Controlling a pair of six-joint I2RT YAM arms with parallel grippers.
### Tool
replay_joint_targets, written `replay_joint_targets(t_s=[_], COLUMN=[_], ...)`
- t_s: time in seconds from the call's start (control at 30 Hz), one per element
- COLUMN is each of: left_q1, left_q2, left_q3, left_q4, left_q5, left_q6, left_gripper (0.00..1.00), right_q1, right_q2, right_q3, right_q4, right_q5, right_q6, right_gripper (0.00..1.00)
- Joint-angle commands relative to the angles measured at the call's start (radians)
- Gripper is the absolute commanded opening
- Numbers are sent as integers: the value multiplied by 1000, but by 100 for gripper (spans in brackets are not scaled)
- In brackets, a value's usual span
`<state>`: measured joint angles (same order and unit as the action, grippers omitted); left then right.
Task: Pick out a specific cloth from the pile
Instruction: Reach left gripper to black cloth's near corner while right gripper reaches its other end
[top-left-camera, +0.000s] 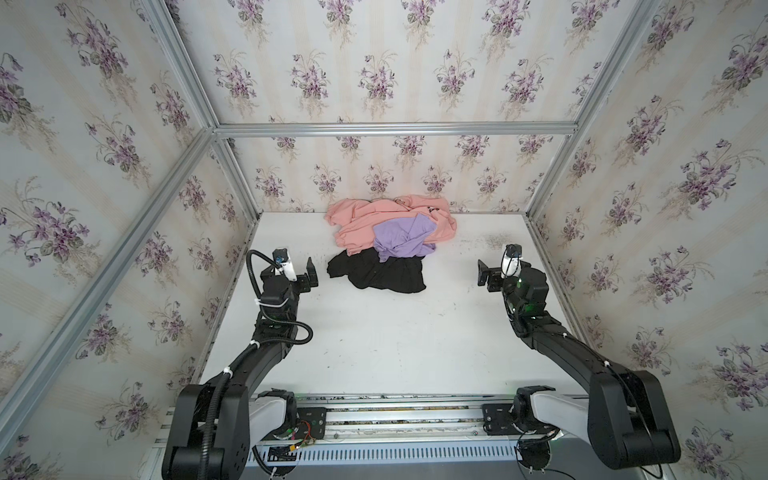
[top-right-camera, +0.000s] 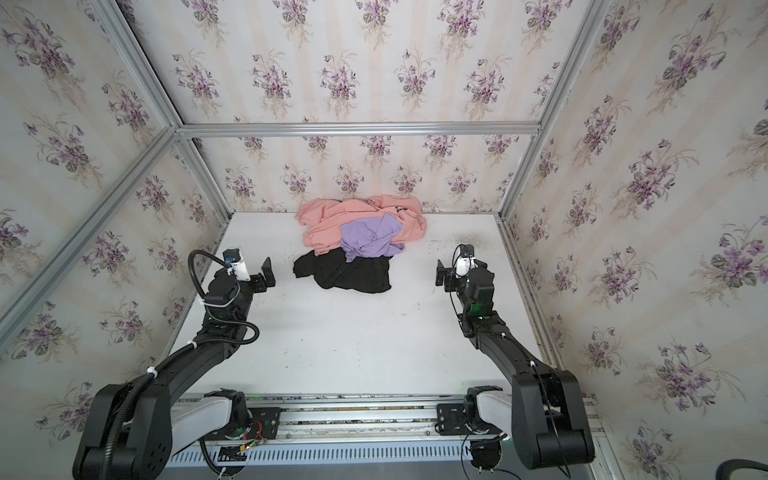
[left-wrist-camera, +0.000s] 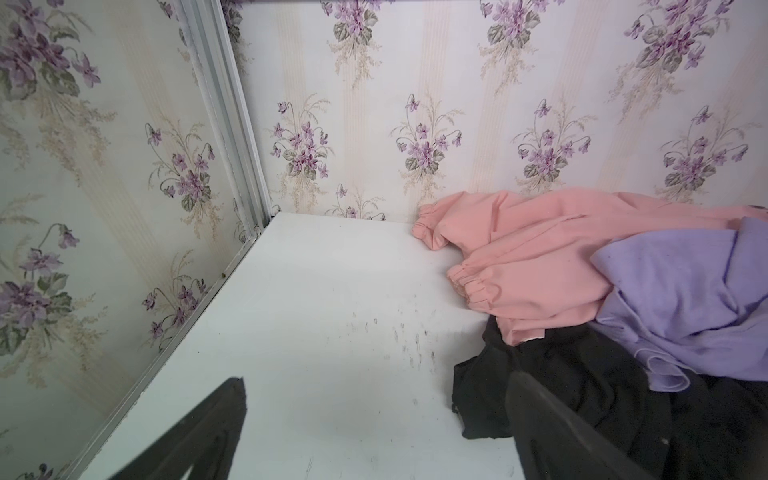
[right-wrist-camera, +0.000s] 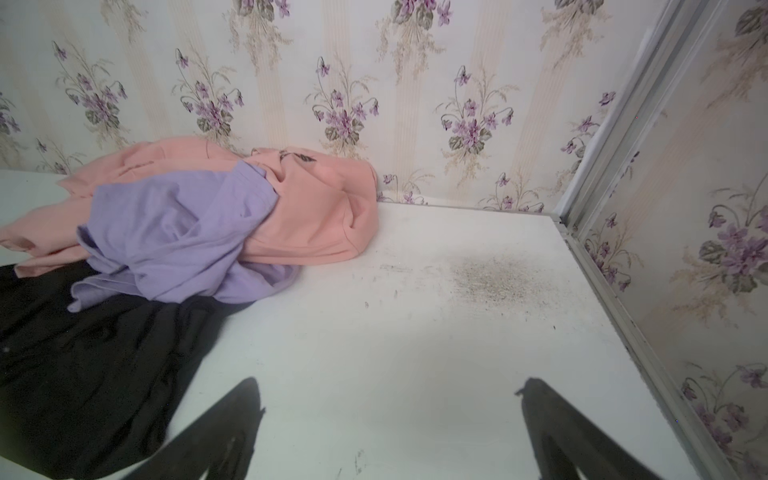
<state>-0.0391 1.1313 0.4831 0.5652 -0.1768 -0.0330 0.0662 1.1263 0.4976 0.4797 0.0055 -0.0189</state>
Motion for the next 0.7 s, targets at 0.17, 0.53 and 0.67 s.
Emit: replay_joint_targets(t_s=[0.17,0.53,0.67], left_q1=[-4,-28,-28], left_q2=[42,185,268], left_q3=[377,516,523], left_q4=[-637,-875,-878], left_q5=[175,394,407], left_q6=[-233,-434,-452], left_gripper=[100,98,96], right_q1=[13,90,163], right_q2=[-232,-111,1], right_q3=[131,98,74], right_q4=[-489,-445,-341], right_q5=[-70,-345,-338], right_q6=[209,662,708], right_gripper=[100,100,100])
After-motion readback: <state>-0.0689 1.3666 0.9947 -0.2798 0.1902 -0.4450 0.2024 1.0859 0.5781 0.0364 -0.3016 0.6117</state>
